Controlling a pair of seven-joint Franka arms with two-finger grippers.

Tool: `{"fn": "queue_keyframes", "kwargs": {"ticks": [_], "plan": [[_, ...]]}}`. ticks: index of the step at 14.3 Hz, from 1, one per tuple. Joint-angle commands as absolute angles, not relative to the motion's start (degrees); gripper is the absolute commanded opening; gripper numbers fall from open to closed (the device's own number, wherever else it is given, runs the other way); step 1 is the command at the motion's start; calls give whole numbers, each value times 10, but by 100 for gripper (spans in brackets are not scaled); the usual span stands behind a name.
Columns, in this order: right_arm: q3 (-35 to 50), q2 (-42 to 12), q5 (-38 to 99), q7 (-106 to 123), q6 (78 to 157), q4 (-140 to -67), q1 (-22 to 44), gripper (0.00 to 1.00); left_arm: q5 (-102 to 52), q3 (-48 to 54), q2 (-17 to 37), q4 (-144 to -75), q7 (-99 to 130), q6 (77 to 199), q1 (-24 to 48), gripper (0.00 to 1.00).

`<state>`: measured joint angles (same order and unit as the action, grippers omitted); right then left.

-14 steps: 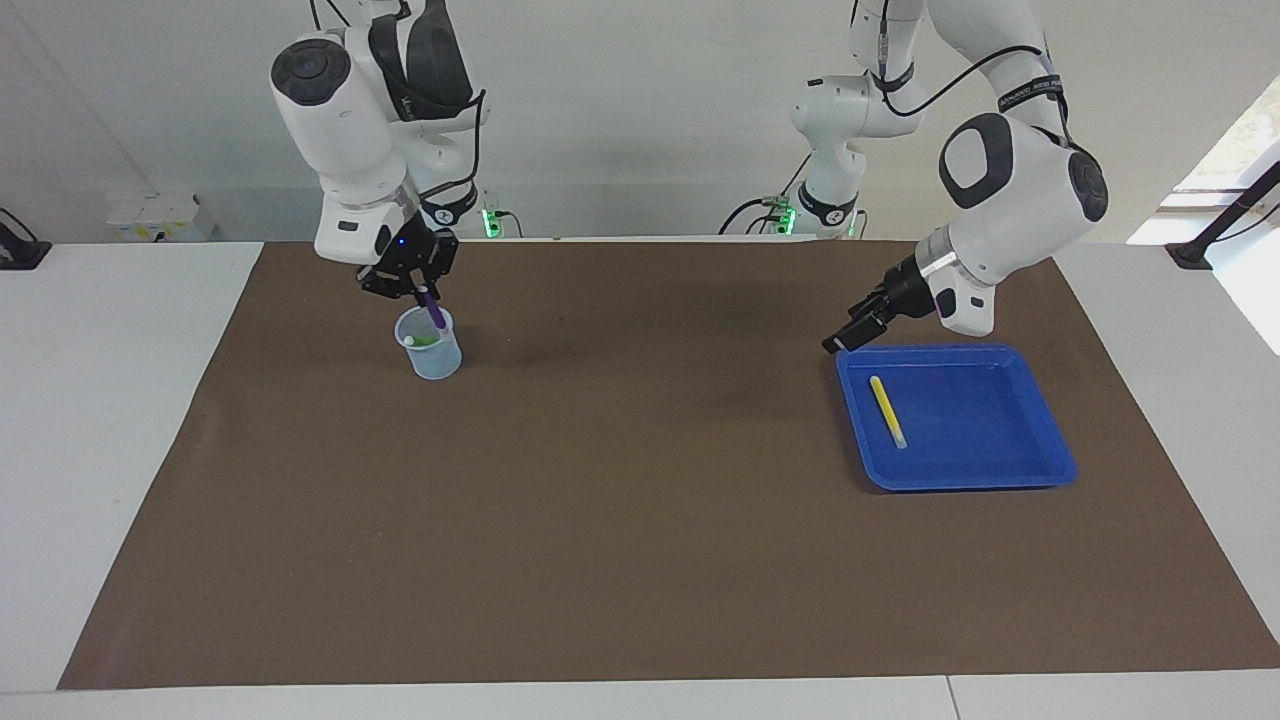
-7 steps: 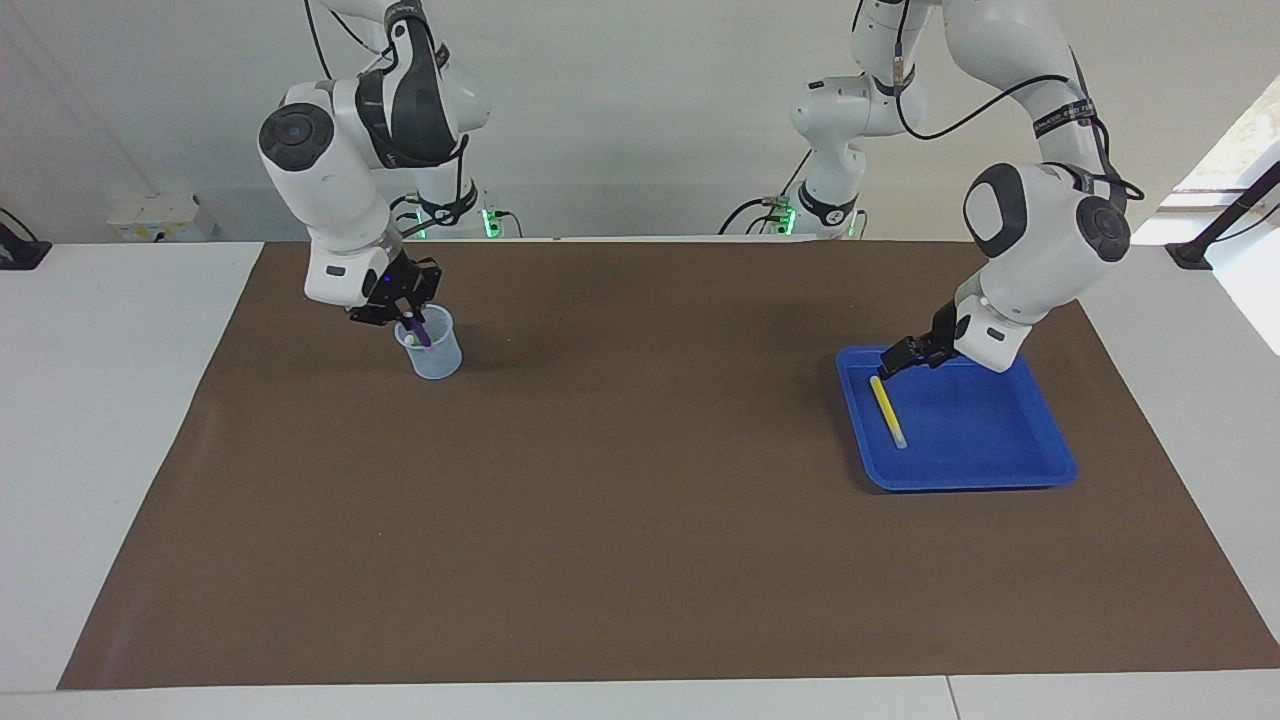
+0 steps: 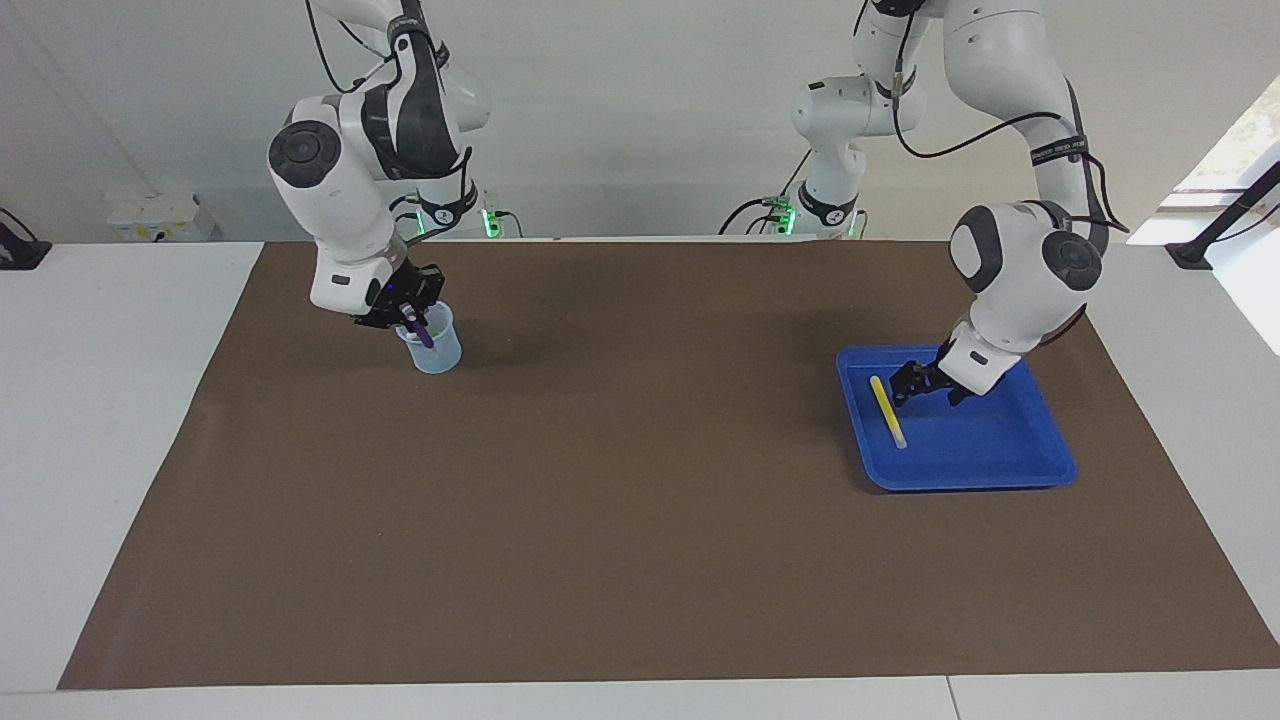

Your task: Transfer and insert pens with both arms

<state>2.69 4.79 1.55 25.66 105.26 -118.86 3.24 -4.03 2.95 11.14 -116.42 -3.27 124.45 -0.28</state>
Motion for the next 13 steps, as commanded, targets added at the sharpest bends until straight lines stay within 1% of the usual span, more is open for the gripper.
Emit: {"fn": "queue_keyframes", "kwargs": {"ticks": [1,2,3,7,9,11,13], "plan": [[35,39,13,248,1022,-1141,36,0,-29,33,128,-1174,-41,1281,-2,86],[35,31,13,247,1006,-1120,40,0,-29,33,135,-1174,-39,1288,1,82],[35,24,11,247,986,-1101,40,0,-29,33,141,-1174,-38,1297,4,81],[33,28,12,248,942,-1106,20,0,-30,33,147,-1173,-36,1311,5,76],[33,46,14,246,947,-1144,14,0,-30,33,155,-1173,-23,1315,14,73],[33,64,16,246,982,-1193,-3,0,-30,33,159,-1174,-19,1325,20,71],[33,65,17,246,1003,-1206,-3,0,-30,33,159,-1174,-20,1323,20,67]]}}
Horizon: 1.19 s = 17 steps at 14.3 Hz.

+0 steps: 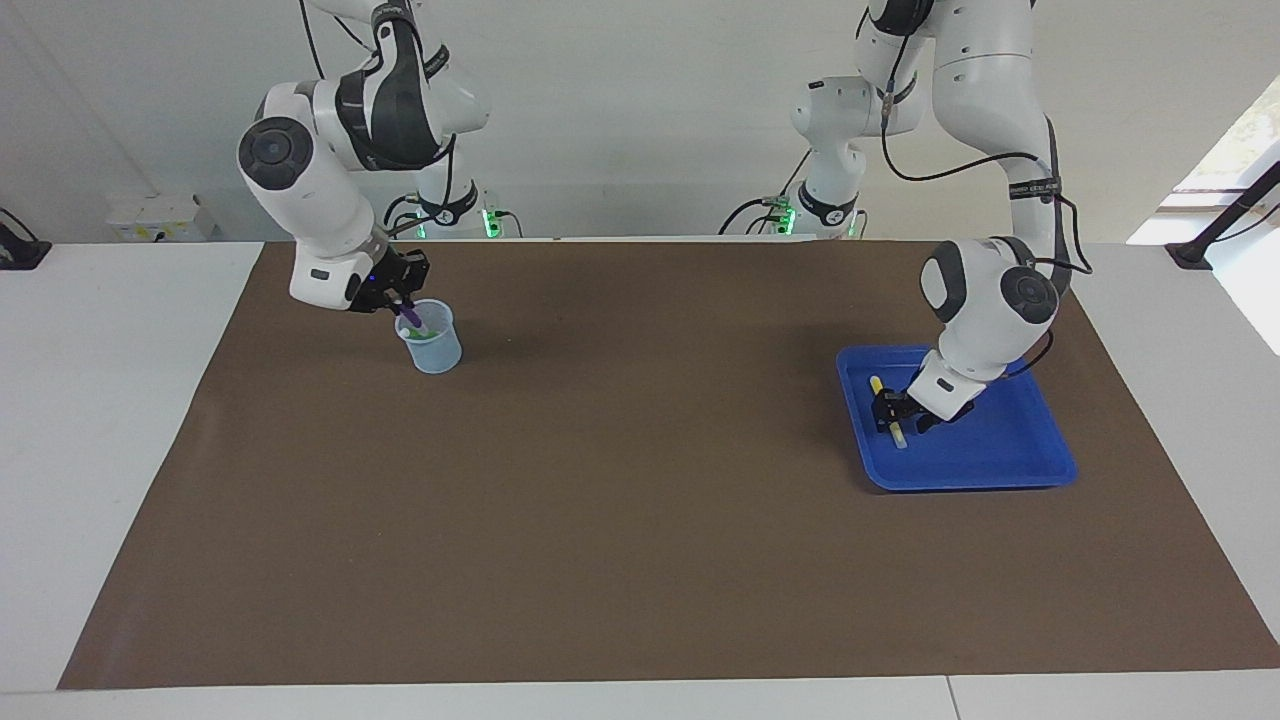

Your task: Transfer and insert pens with both arms

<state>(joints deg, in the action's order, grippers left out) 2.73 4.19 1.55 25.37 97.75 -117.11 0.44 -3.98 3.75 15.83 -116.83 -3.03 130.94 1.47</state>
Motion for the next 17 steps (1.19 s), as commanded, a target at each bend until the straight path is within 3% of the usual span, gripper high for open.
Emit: {"fn": "queue_keyframes", "kwargs": {"ticks": [1,5,6,7,8,11,12,14,17], "plan": [[33,65,17,246,1017,-1213,-3,0,-30,33,159,-1174,-20,1321,20,62],[33,66,32,247,1064,-1245,-3,0,-30,32,158,-1171,-21,1314,20,27],[33,69,39,247,1068,-1251,-3,8,-30,32,158,-1170,-21,1313,20,15],[32,71,39,247,1069,-1252,-4,37,-29,32,159,-1169,-21,1311,19,1],[32,71,39,247,1069,-1253,-4,66,-29,32,159,-1168,-21,1311,18,0],[32,71,39,250,1070,-1255,-10,88,-29,32,160,-1158,-23,1299,12,0],[31,71,39,250,1070,-1254,-11,88,-29,32,162,-1148,-23,1289,11,0],[32,69,39,251,1063,-1249,-16,100,-29,32,161,-1122,-23,1250,10,0],[32,72,45,255,1015,-1203,-18,100,-33,32,155,-1072,1,1154,-6,0]]}}
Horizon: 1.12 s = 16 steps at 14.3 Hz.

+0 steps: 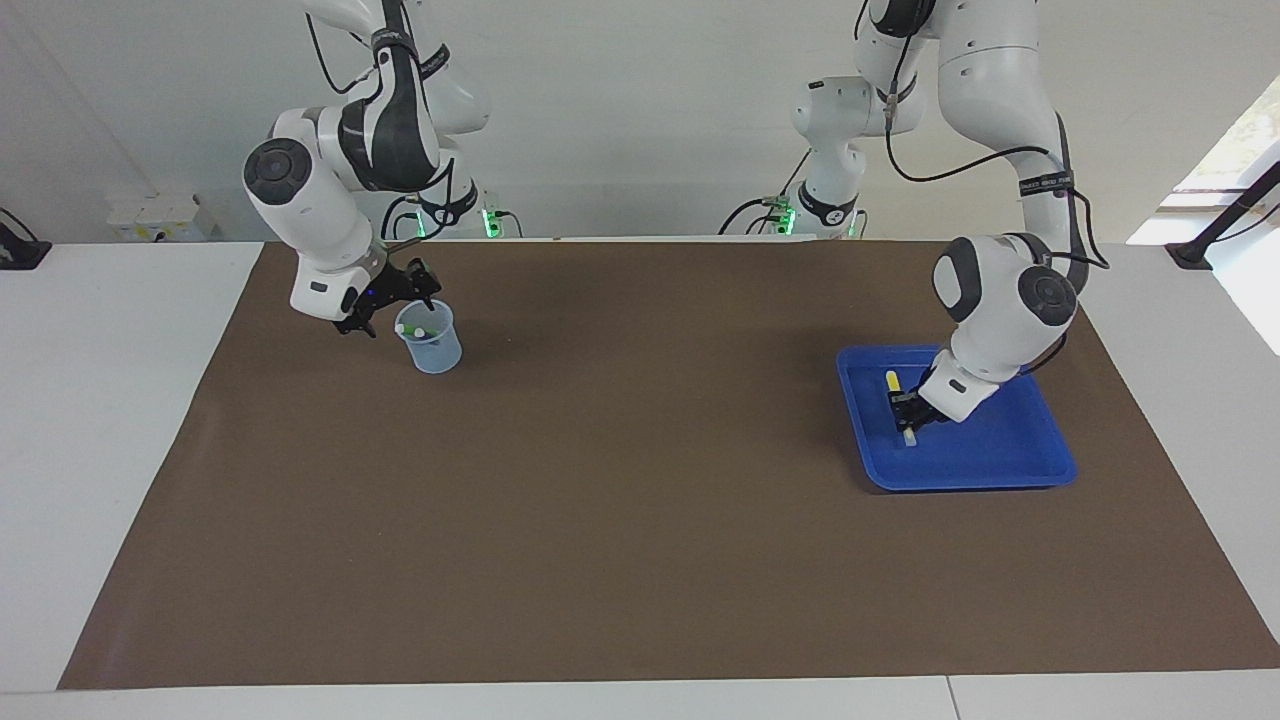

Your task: Transfer and insert pens with both arms

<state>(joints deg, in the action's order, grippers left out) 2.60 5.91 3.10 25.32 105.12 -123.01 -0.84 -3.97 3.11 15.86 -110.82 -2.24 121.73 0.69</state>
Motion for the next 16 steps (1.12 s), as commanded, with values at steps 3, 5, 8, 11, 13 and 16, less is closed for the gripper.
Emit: {"fn": "queue_keyframes", "kwargs": {"ticks": [3,5,8,11,13,16], "plan": [[26,85,90,251,907,-1095,-20,100,-57,33,151,-1014,56,1059,-6,0],[14,77,121,251,829,-1015,-23,100,-89,33,149,-964,131,992,-4,0],[3,72,252,188,835,-1011,-33,100,-144,38,128,-912,318,910,12,0],[5,78,306,123,837,-1029,-36,100,-205,39,89,-917,544,907,53,0],[4,92,360,73,848,-1059,-40,100,-247,40,69,-923,645,911,72,0],[11,105,419,-24,928,-1092,-9,100,-317,39,58,-931,773,928,90,0]]}}
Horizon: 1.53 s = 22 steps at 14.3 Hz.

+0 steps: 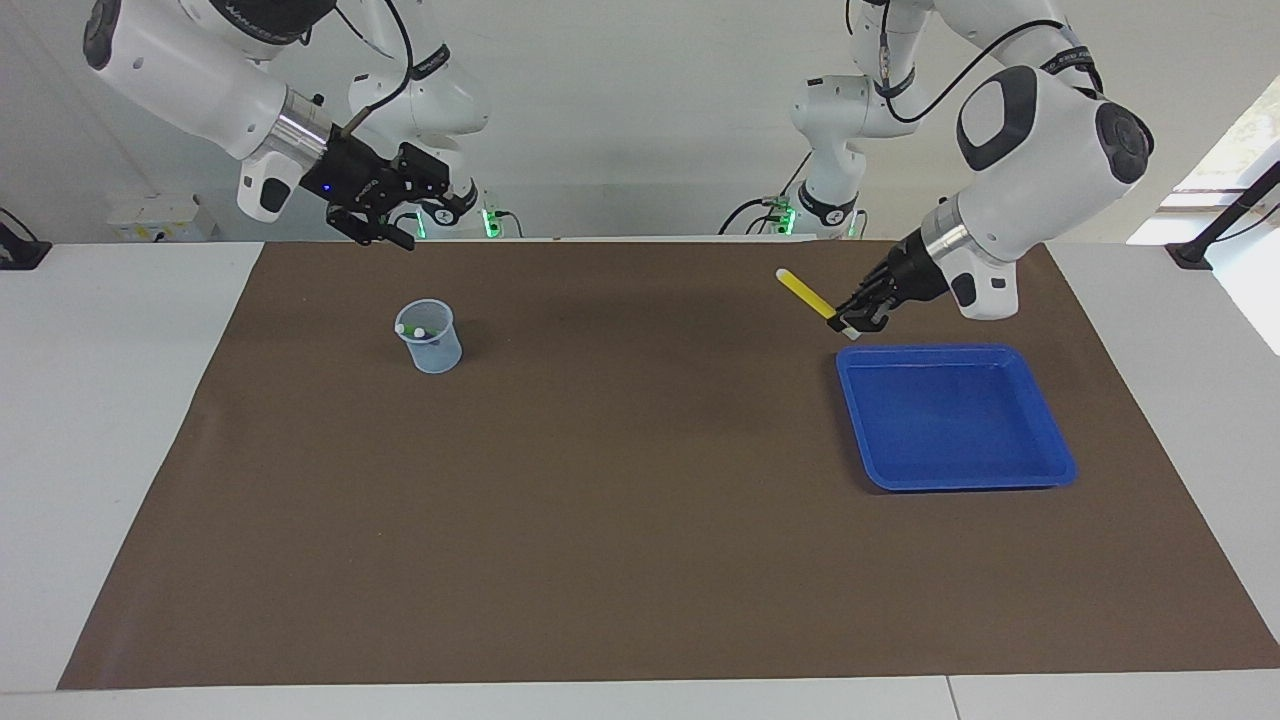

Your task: Transfer and insert pens with both arms

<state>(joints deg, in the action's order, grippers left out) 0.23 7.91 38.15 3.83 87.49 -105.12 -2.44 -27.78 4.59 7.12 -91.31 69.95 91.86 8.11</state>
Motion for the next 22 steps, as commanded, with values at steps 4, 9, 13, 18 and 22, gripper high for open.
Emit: {"fn": "queue_keyframes", "kwargs": {"ticks": [4,9,13,18,22], "plan": [[12,118,444,-124,1000,-1122,70,100,-386,39,32,-983,884,996,132,0],[13,117,461,-218,1063,-1121,135,100,-476,40,-33,-1122,904,1105,168,0],[13,114,454,-271,1141,-1124,190,100,-516,40,-54,-1163,941,1135,182,0],[13,105,449,-275,1250,-1146,255,95,-522,41,-64,-1192,974,1190,221,0],[15,100,406,-269,1275,-1146,258,69,-534,41,-63,-1193,975,1190,215,0]]}}
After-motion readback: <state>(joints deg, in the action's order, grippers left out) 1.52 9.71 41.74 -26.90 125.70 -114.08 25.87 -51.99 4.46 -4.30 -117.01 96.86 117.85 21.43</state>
